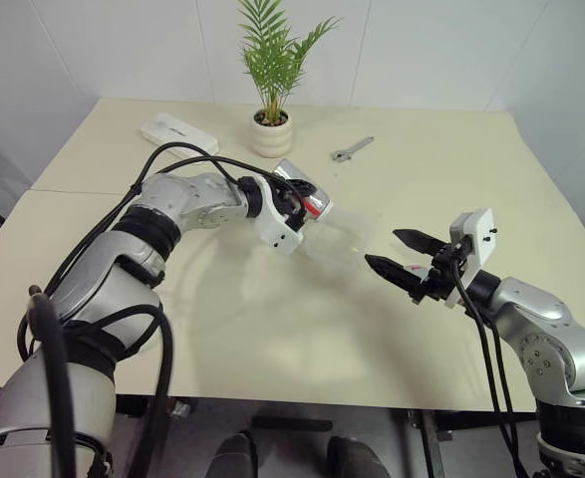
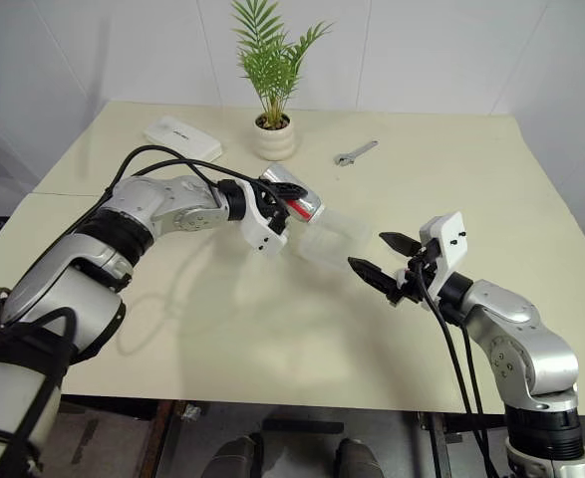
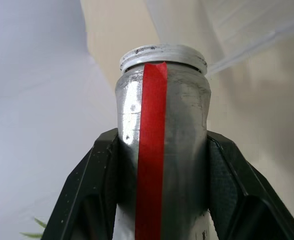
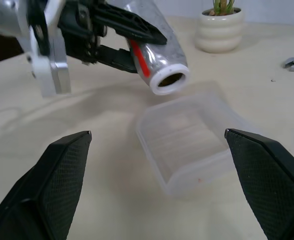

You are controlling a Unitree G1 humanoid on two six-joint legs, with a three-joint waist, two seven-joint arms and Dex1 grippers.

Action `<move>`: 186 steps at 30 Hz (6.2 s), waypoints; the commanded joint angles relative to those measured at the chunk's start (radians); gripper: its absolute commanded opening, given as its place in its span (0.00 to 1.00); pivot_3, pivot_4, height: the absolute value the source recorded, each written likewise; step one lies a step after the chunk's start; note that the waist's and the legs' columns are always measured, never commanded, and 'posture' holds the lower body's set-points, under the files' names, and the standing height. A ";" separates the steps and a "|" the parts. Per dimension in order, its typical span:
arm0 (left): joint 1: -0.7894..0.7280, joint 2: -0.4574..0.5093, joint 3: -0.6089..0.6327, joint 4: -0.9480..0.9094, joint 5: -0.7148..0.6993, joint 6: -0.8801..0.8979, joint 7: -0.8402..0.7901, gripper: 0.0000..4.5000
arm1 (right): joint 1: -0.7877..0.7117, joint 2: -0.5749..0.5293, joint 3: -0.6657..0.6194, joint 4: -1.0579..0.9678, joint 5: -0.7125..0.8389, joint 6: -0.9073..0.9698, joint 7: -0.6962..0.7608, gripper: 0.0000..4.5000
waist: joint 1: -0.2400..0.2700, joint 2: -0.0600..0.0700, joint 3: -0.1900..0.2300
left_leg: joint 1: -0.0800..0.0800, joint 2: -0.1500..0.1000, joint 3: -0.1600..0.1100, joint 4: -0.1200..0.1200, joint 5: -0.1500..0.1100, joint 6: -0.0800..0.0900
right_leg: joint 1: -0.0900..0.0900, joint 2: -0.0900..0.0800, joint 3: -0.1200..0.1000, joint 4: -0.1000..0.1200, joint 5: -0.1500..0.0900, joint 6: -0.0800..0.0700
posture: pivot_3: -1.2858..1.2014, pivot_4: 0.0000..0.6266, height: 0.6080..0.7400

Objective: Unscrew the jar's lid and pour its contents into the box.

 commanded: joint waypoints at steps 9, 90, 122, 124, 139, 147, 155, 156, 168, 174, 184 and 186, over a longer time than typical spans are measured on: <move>-0.115 -0.099 -0.069 0.082 0.103 0.074 0.163 0.43 | 0.014 0.028 -0.020 -0.033 0.039 -0.019 -0.024 1.00 | 0.003 0.000 0.000 | -0.012 0.000 0.000 0.004 0.005 -0.006 | -0.013 0.000 0.000 0.007 0.000 0.000 | 0.52 0.24 1.00; -0.297 -0.266 -0.067 0.232 -0.012 0.089 -0.377 0.43 | 0.020 0.073 0.033 0.002 0.016 -0.036 0.006 1.00 | -0.021 0.000 0.000 | -0.013 0.003 0.000 0.008 0.010 0.002 | -0.014 0.005 0.004 0.010 0.011 -0.002 | 0.52 0.24 1.00; 0.736 -0.007 1.405 -0.576 -1.419 0.613 -0.486 0.43 | -0.169 -0.092 0.121 0.237 -0.115 -0.185 0.339 1.00 | -0.052 -0.001 -0.001 | 0.005 0.007 0.002 0.017 0.015 -0.001 | -0.004 0.007 0.006 0.030 0.014 -0.006 | 0.52 0.24 1.00; 0.811 -0.022 1.398 -0.595 -1.411 0.572 -0.490 0.43 | -0.177 -0.087 0.130 0.245 -0.121 -0.189 0.345 1.00 | -0.051 -0.001 -0.001 | 0.007 0.009 0.002 0.017 0.015 -0.001 | -0.001 0.009 0.006 0.028 0.015 -0.008 | 0.52 0.24 1.00; 0.993 -0.105 1.391 -0.469 -1.436 0.376 -0.494 0.43 | -0.211 -0.041 0.163 0.236 -0.128 -0.173 0.327 1.00 | -0.051 -0.003 -0.002 | 0.008 0.012 0.005 0.011 0.016 0.000 | 0.004 0.009 0.005 0.009 0.024 -0.008 | 0.52 0.24 1.00; 1.055 -0.102 1.367 -0.442 -1.430 0.337 -0.539 0.51 | -0.211 -0.043 0.157 0.218 -0.119 -0.156 0.330 1.00 | -0.051 -0.003 -0.002 | 0.008 0.012 0.006 0.007 0.016 0.000 | 0.003 0.009 0.005 0.006 0.024 -0.009 | 0.52 0.24 1.00; 1.136 -0.118 1.356 -0.541 -1.445 0.372 -0.525 1.00 | -0.203 -0.046 0.156 0.211 -0.114 -0.155 0.337 1.00 | -0.051 -0.003 -0.002 | 0.008 0.012 0.007 0.004 0.015 0.000 | 0.002 0.009 0.005 0.004 0.024 -0.009 | 0.52 0.24 1.00; 1.153 -0.121 1.353 -0.562 -1.446 0.380 -0.525 1.00 | -0.201 -0.045 0.156 0.210 -0.113 -0.156 0.338 1.00 | -0.051 -0.003 -0.002 | 0.008 0.012 0.007 0.004 0.015 0.000 | 0.002 0.009 0.005 0.004 0.024 -0.009 | 0.52 0.24 1.00; 1.330 -0.144 1.362 -0.781 -1.456 0.456 -0.480 1.00 | -0.175 -0.036 0.157 0.200 -0.107 -0.156 0.334 1.00 | -0.054 -0.003 -0.002 | 0.008 0.013 0.007 0.002 0.015 0.000 | 0.002 0.009 0.005 0.002 0.022 -0.013 | 0.52 0.24 1.00; 1.576 -0.173 1.393 -1.106 -1.497 0.553 -0.444 1.00 | -0.146 -0.063 0.138 0.179 -0.088 -0.144 0.354 1.00 | -0.054 -0.004 -0.003 | 0.008 0.014 0.009 0.000 0.012 0.000 | 0.001 0.008 0.006 0.000 0.021 -0.014 | 0.52 0.24 1.00; 1.837 0.089 1.392 -1.459 -1.620 0.721 -0.791 1.00 | -0.166 -0.112 0.179 0.213 -0.095 -0.152 0.478 1.00 | -0.058 -0.003 -0.003 | 0.007 0.015 0.012 -0.001 0.009 -0.005 | 0.002 0.008 0.007 -0.014 0.018 -0.032 | 0.52 0.24 1.00; 1.819 0.183 1.389 -1.451 -1.642 0.744 -0.898 1.00 | -0.192 -0.134 0.193 0.235 -0.110 -0.178 0.528 1.00 | -0.070 -0.002 -0.004 | 0.007 0.017 0.016 -0.006 0.009 -0.005 | 0.004 0.009 0.008 -0.027 0.025 -0.039 | 0.52 0.24 1.00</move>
